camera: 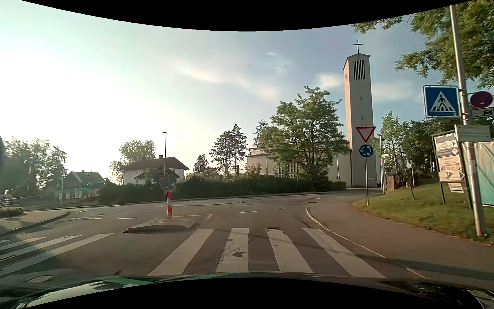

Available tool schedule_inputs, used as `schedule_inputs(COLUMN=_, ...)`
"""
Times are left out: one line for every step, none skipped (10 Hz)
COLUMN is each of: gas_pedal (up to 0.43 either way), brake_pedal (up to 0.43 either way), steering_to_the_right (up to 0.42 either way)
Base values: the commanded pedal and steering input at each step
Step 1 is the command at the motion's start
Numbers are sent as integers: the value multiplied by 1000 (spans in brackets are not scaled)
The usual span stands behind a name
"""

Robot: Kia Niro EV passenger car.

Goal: Follow the waypoints while adhering to traffic rules and regulations

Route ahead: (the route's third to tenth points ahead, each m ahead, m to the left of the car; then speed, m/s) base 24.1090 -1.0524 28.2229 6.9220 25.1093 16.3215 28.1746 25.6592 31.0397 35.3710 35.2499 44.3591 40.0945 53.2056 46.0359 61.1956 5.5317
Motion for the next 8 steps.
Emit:
schedule_inputs(gas_pedal=0, brake_pedal=0, steering_to_the_right=-6)
schedule_inputs(gas_pedal=0, brake_pedal=0, steering_to_the_right=-8)
schedule_inputs(gas_pedal=0, brake_pedal=0, steering_to_the_right=-7)
schedule_inputs(gas_pedal=8, brake_pedal=0, steering_to_the_right=-6)
schedule_inputs(gas_pedal=8, brake_pedal=0, steering_to_the_right=-6)
schedule_inputs(gas_pedal=8, brake_pedal=0, steering_to_the_right=-6)
schedule_inputs(gas_pedal=20, brake_pedal=0, steering_to_the_right=-6)
schedule_inputs(gas_pedal=28, brake_pedal=0, steering_to_the_right=-6)
